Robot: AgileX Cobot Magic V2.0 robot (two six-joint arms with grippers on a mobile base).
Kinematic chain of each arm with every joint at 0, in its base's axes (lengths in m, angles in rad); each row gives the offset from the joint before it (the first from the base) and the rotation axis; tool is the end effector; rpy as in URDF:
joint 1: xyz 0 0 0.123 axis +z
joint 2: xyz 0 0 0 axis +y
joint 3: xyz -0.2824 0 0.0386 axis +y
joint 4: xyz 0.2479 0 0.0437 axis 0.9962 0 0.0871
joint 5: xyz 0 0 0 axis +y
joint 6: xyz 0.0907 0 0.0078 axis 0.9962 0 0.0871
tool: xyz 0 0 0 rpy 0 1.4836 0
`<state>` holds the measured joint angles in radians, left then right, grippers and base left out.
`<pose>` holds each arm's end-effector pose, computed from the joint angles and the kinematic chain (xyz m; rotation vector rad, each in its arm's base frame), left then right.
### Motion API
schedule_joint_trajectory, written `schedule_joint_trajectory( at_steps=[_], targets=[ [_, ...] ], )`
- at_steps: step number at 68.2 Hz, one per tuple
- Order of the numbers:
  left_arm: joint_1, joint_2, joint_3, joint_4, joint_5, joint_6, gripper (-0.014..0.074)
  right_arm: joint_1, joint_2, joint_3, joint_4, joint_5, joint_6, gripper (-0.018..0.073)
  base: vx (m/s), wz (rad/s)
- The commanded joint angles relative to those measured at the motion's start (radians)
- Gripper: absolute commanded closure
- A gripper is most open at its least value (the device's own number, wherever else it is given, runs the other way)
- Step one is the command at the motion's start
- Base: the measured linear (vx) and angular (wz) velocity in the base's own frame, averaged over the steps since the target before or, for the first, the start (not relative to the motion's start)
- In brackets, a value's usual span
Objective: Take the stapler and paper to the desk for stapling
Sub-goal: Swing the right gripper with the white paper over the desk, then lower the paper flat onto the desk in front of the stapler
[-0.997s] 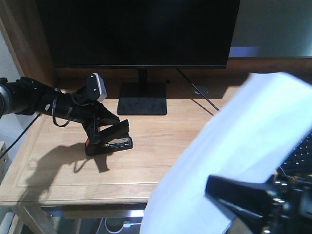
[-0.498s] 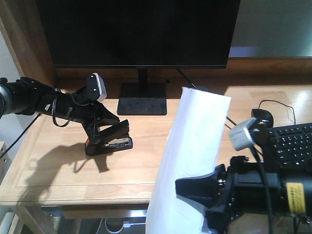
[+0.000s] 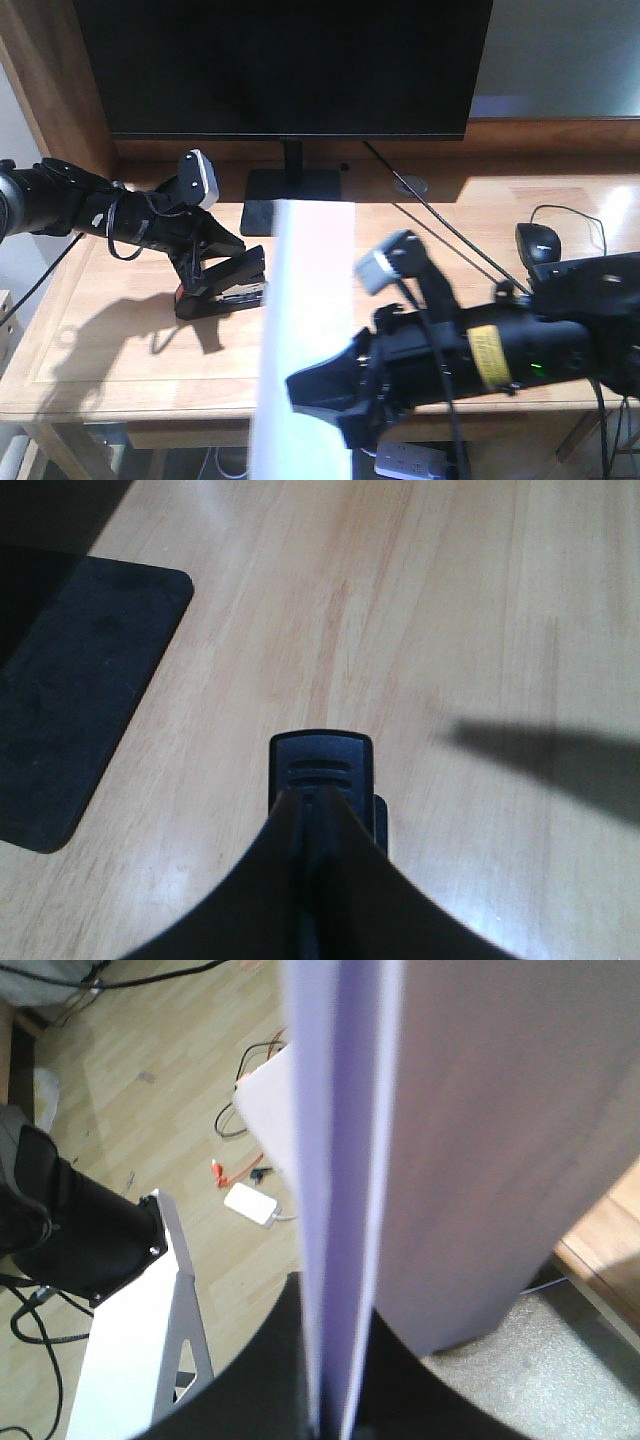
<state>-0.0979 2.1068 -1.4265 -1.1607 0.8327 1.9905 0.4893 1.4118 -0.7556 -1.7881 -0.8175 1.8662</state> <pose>0.4252 -0.1039 0.1676 1.4033 1.8134 -0.5171 0.2002 0.1800 0.2457 -0.9643 2.1452 1.1650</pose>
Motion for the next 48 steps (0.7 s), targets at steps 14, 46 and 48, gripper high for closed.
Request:
schedule_joint_trajectory(
  at_steps=[14, 46, 48],
  targets=[
    [-0.010, -0.055, -0.027, -0.054, 0.021, -0.010, 0.0603, 0.008, 0.092, -0.038, -0.010, 0.299, -0.017, 0.0561, 0.00, 0.00],
    [-0.010, -0.055, -0.027, -0.054, 0.021, -0.010, 0.0603, 0.008, 0.254, -0.038, -0.010, 0.586, -0.021, 0.0561, 0.00, 0.00],
    [-0.010, -0.055, -0.027, -0.054, 0.021, -0.010, 0.0603, 0.008, 0.261, -0.038, -0.010, 0.594, -0.022, 0.0561, 0.00, 0.00]
  ],
)
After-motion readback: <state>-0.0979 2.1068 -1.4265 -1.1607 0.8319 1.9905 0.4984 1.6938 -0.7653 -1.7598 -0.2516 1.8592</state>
